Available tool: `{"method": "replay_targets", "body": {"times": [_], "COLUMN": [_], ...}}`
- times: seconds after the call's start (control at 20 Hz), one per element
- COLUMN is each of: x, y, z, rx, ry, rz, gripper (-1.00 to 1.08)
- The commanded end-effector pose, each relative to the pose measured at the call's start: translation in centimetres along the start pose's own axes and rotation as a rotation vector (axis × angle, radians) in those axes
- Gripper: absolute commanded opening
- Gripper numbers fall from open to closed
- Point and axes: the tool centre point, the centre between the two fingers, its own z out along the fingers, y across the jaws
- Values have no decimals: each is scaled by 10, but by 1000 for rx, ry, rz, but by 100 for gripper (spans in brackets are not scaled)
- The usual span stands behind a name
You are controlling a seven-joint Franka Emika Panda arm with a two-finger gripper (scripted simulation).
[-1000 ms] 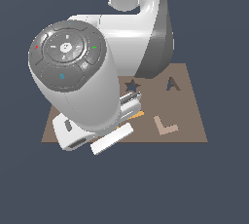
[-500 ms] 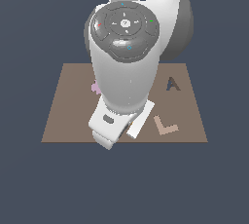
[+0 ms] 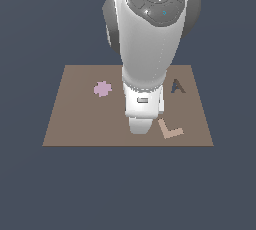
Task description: Insert a designated object into the corresponding slot on a board.
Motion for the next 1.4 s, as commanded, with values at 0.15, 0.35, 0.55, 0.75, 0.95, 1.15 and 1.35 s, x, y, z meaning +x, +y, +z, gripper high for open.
{"method": "replay_targets", "body": {"times": [0.15, 0.35, 0.55, 0.75, 0.95, 1.15, 1.35], "x": [3, 1, -1, -4, -6, -7, -7], "y": [-27, -42, -54, -61, -66, -68, -67], "z": [-1, -1, -1, -1, -1, -1, 0], "rx": [0, 0, 0, 0, 1, 1, 1], "ry": [0, 0, 0, 0, 0, 0, 0], "rz": [-220, -340, -430, -495, -535, -551, -547], "gripper": [-100, -100, -100, -100, -100, -100, -100]}}
